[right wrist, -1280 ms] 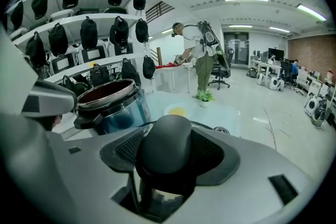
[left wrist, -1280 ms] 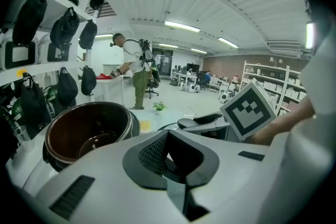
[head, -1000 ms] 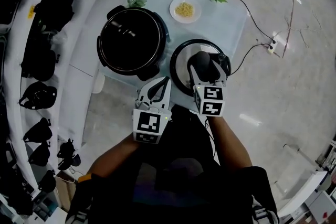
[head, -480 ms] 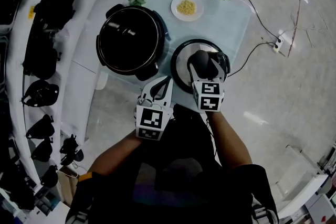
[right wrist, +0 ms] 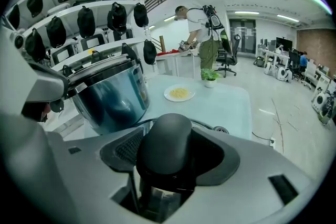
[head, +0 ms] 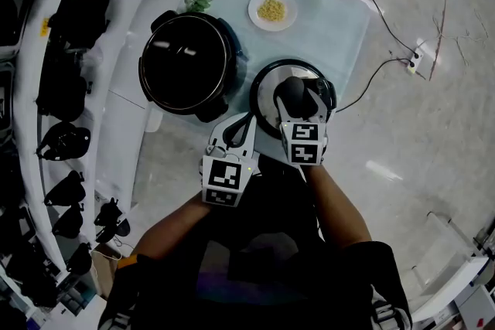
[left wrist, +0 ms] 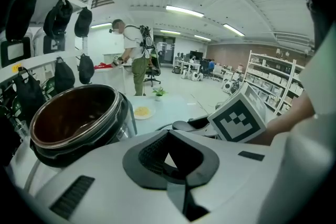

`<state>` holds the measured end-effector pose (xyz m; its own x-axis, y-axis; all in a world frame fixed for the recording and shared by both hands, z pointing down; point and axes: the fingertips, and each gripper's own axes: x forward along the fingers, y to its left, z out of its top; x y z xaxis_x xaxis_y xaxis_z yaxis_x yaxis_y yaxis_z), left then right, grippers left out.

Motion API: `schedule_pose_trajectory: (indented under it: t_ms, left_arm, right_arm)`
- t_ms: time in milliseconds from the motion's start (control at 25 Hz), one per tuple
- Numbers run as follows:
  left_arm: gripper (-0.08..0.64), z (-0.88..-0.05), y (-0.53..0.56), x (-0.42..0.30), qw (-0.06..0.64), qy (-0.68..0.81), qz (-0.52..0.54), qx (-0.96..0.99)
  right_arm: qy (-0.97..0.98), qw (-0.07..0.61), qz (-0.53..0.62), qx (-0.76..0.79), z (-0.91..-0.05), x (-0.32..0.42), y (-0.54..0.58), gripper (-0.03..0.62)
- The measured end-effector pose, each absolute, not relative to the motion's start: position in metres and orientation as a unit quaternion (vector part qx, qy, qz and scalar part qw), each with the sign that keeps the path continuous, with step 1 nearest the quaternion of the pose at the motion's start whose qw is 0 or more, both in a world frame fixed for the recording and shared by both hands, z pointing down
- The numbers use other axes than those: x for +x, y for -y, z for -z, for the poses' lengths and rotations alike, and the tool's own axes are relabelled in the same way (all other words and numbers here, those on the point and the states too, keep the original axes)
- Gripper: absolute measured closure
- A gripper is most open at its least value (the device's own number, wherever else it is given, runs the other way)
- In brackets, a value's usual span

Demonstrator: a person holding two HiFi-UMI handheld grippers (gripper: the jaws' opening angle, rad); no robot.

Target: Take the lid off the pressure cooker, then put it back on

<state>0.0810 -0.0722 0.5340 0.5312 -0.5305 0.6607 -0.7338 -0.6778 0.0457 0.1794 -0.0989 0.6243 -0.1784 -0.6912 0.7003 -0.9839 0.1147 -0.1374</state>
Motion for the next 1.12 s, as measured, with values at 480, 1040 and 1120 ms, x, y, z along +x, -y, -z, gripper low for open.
schedule_pose_trajectory:
  t_ms: [480, 1040, 1120]
  left_arm:
    - [0.552, -0.54, 0.064, 0.081, 0.173, 0.366, -0.312, 0.86]
    - [0.552, -0.523, 0.068, 0.094, 0.156, 0.359, -0.296, 0.871]
    - [0.552, -0.521, 0.067, 0.097, 0.153, 0.357, -0.296, 0.873]
  right_arm:
    - [0.699, 0.279, -0.289, 0.591, -0.636, 0.177, 0.087, 0.287]
    - [0.695, 0.329, -0.259, 0.584, -0.648, 0.165, 0.076, 0.285]
    - [0.696, 0.335, -0.259, 0.58, -0.649, 0.165, 0.075, 0.284]
